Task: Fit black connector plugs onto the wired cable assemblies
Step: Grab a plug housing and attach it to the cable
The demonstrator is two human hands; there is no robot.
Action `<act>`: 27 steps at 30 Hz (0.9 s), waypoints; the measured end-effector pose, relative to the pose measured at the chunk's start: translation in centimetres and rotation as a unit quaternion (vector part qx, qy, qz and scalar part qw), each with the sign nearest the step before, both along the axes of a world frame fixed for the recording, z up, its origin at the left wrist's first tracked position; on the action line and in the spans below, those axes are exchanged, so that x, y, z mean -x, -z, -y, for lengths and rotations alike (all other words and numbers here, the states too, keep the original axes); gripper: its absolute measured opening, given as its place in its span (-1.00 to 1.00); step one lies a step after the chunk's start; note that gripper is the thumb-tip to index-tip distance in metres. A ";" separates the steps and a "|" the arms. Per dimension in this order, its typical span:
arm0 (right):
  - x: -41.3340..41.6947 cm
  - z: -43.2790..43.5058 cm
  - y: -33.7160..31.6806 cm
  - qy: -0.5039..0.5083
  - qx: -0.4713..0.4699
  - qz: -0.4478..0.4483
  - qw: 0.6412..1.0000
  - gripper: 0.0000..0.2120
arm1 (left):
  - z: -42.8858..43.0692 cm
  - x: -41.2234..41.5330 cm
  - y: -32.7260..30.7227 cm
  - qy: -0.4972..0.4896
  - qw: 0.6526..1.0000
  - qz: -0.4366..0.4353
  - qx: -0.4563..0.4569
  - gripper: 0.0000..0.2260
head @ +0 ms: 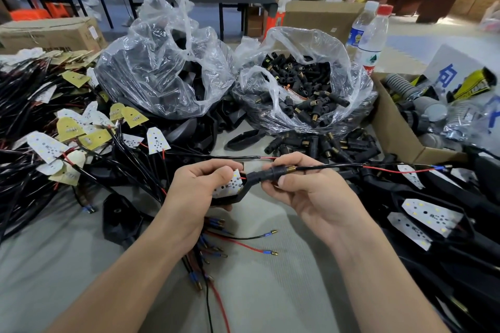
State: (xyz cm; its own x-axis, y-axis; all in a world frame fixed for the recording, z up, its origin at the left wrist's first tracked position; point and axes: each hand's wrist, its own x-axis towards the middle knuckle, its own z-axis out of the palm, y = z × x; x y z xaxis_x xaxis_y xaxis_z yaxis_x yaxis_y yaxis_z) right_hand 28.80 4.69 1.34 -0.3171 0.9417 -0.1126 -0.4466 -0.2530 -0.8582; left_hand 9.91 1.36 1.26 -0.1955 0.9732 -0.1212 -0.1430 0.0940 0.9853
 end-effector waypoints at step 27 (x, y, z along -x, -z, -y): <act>0.6 0.3 0.3 0.042 -0.025 0.044 0.998 -0.70 | -0.3 -0.4 1.4 0.057 0.998 -0.013 -0.024 -0.80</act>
State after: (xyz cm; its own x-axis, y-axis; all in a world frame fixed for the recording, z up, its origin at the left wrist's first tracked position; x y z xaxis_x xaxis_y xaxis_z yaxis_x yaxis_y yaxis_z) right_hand 28.18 4.38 1.01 -0.2281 0.9697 -0.0879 -0.3863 -0.1730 -0.9060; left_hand 10.35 1.64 -0.17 -0.0854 0.9939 -0.0697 -0.1090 0.0602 0.9922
